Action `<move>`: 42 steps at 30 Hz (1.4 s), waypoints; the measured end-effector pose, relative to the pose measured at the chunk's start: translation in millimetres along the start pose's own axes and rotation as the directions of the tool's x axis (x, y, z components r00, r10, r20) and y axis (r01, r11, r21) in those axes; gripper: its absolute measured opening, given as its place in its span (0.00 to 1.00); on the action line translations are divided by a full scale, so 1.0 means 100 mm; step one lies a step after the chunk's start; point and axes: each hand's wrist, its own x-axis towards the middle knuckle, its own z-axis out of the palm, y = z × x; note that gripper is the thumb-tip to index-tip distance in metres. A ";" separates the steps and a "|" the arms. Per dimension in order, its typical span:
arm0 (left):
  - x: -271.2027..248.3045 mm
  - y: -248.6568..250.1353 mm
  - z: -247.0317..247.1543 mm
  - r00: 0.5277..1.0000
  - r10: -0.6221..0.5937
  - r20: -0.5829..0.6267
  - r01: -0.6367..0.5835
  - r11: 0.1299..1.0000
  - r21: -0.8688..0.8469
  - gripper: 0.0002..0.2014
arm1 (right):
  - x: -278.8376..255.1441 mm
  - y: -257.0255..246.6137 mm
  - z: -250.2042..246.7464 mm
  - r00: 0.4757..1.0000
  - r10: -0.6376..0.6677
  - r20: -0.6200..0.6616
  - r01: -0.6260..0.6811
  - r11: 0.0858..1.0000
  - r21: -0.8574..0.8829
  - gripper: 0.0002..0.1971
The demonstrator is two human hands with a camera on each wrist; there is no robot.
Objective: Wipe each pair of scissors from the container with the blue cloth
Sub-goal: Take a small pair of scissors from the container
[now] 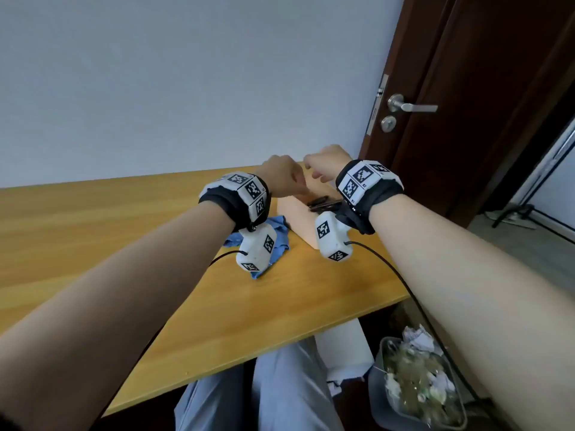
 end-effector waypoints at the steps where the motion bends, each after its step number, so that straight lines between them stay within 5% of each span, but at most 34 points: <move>1: 0.00 0.04 0.01 0.997 0.023 0.070 -0.022 1.000 -0.017 0.10 | 0.06 0.06 -0.02 1.000 0.026 0.000 -0.026 1.000 -0.006 0.14; 9: 0.11 0.15 0.27 0.952 0.068 0.297 -0.023 0.988 -0.151 0.22 | 0.19 0.44 -0.15 0.986 0.160 0.037 -0.156 0.983 -0.097 0.12; 15: 0.16 0.21 0.30 0.959 0.039 0.280 0.003 0.989 -0.147 0.25 | 0.22 0.53 -0.15 0.990 0.114 0.084 -0.093 0.970 -0.223 0.09; 18: 0.29 0.08 0.36 0.976 -0.021 0.217 0.054 0.987 -0.149 0.18 | 0.26 0.57 -0.13 0.989 0.100 0.107 -0.067 0.958 -0.280 0.06; 22: 0.44 -0.07 0.54 0.976 -0.101 0.192 0.121 0.988 -0.095 0.16 | 0.28 0.61 -0.11 0.992 0.089 0.089 -0.053 0.938 -0.343 0.18; 29: 0.62 -0.08 0.68 0.965 -0.102 0.240 0.101 0.995 0.018 0.18 | 0.37 0.64 -0.05 0.982 0.050 0.182 0.028 0.915 -0.402 0.17; 42: 0.67 -0.13 0.65 0.965 -0.096 0.244 0.124 0.987 -0.101 0.21 | 0.51 0.42 0.05 0.963 0.076 0.257 0.086 0.820 -0.566 0.13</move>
